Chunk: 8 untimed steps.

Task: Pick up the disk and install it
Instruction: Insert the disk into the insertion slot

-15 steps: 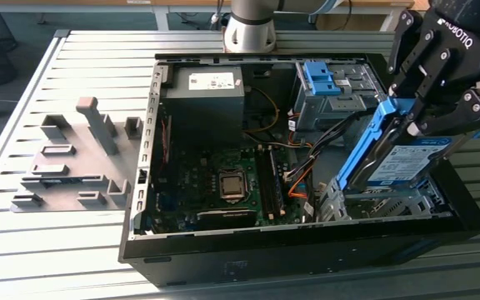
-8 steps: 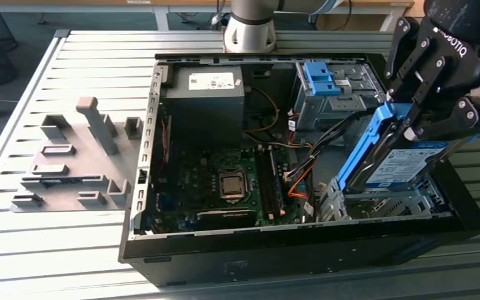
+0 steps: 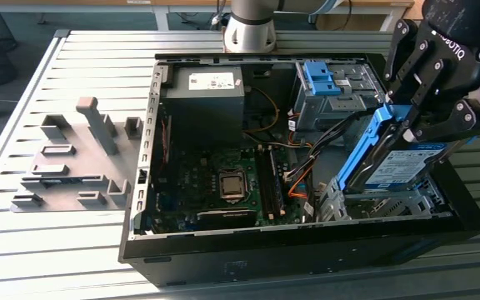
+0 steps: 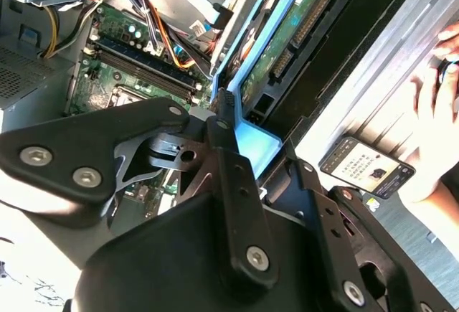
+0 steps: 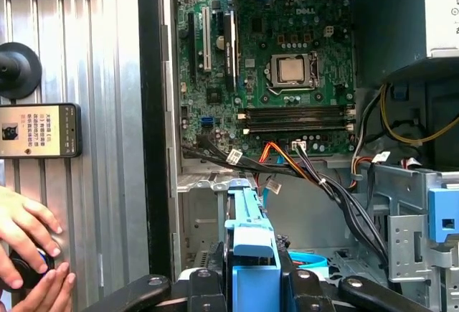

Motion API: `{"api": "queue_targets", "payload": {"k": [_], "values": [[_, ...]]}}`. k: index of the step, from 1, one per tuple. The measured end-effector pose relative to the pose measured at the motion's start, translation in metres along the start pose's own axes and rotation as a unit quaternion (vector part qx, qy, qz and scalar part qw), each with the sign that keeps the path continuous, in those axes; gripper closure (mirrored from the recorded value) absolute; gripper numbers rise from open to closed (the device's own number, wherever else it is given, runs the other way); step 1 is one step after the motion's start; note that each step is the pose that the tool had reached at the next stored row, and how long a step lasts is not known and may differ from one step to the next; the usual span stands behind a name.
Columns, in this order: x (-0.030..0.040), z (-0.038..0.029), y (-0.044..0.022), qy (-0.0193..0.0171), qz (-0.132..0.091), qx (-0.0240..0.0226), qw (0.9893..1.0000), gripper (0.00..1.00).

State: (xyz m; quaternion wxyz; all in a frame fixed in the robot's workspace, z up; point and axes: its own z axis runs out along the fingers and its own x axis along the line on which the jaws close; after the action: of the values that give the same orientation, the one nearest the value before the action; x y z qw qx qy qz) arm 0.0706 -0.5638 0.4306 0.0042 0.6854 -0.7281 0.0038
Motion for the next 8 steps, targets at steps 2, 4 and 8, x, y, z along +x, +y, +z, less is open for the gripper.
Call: {"api": "queue_targets", "payload": {"k": [2,4,8], "values": [[0.0000,0.0001,0.0000,0.0001,0.000,0.0000,1.0000,0.63],[0.0000,0.0014,-0.0002,-0.0001,0.000,0.0000,1.0000,0.56],[0.0006,0.0085,-0.0003,0.0000,0.000,0.0000,1.0000,0.56]]}}
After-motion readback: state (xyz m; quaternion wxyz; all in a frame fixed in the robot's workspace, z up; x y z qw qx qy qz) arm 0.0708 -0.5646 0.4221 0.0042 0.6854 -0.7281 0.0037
